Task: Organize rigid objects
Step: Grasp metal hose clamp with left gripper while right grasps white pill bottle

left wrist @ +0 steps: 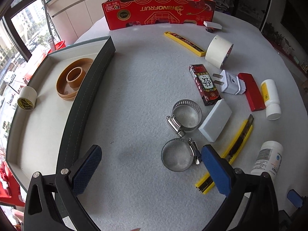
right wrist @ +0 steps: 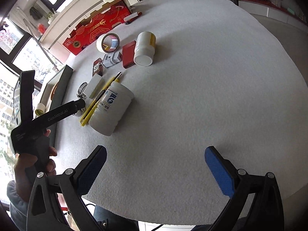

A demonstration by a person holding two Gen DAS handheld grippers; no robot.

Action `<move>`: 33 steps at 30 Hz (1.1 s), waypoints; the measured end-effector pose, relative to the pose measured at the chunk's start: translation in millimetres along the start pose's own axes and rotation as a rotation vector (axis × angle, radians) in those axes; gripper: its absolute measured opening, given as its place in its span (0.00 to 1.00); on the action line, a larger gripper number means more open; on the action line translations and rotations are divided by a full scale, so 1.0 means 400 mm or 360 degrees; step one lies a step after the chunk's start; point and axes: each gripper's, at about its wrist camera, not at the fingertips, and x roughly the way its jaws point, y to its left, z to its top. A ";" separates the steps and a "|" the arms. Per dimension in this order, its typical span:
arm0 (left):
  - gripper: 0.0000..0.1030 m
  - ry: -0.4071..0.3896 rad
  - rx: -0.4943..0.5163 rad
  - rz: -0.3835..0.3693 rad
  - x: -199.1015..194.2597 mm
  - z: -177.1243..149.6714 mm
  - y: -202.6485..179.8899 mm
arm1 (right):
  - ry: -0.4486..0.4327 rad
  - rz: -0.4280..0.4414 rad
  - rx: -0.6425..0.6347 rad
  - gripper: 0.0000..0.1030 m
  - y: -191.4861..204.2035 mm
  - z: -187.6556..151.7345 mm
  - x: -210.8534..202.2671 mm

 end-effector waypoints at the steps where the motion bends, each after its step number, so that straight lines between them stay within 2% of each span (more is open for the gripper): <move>1: 1.00 -0.0011 0.0007 0.0007 -0.002 -0.003 0.004 | -0.0010 -0.0001 -0.0052 1.00 0.017 0.005 0.004; 5: 1.00 0.0008 -0.0023 -0.0083 0.004 -0.007 0.018 | -0.0017 -0.0030 -0.0359 1.00 0.087 0.029 0.037; 11: 1.00 0.0019 -0.0062 -0.0077 0.023 -0.014 0.010 | -0.0088 -0.0112 -0.0795 1.00 0.152 0.047 0.082; 14: 1.00 0.0009 -0.0083 -0.0084 0.025 -0.012 0.009 | -0.0095 -0.0139 -0.0950 1.00 0.181 0.056 0.118; 17: 1.00 -0.0013 -0.0106 -0.0080 0.024 -0.015 0.011 | -0.0076 -0.0178 -0.1038 1.00 0.199 0.063 0.152; 22: 1.00 -0.0022 -0.0145 -0.0060 0.024 -0.017 0.009 | -0.0049 -0.0129 -0.1005 0.99 0.194 0.071 0.163; 25: 1.00 -0.0010 -0.0160 -0.0049 0.024 -0.017 0.007 | -0.0063 -0.0104 -0.1004 0.85 0.196 0.068 0.153; 26: 0.99 -0.0008 -0.0164 -0.0051 0.022 -0.018 0.007 | -0.0061 -0.0107 -0.1008 0.77 0.200 0.067 0.150; 29: 0.91 -0.0015 -0.0137 -0.0069 0.012 -0.022 0.000 | -0.0046 -0.0118 -0.1010 0.77 0.204 0.061 0.149; 32: 0.70 -0.0037 -0.0087 -0.0098 -0.008 -0.028 -0.013 | -0.0068 -0.0163 -0.1010 0.77 0.207 0.050 0.139; 33: 0.55 -0.0046 -0.0068 -0.0109 -0.015 -0.030 -0.017 | -0.0080 -0.0172 -0.1004 0.77 0.208 0.047 0.132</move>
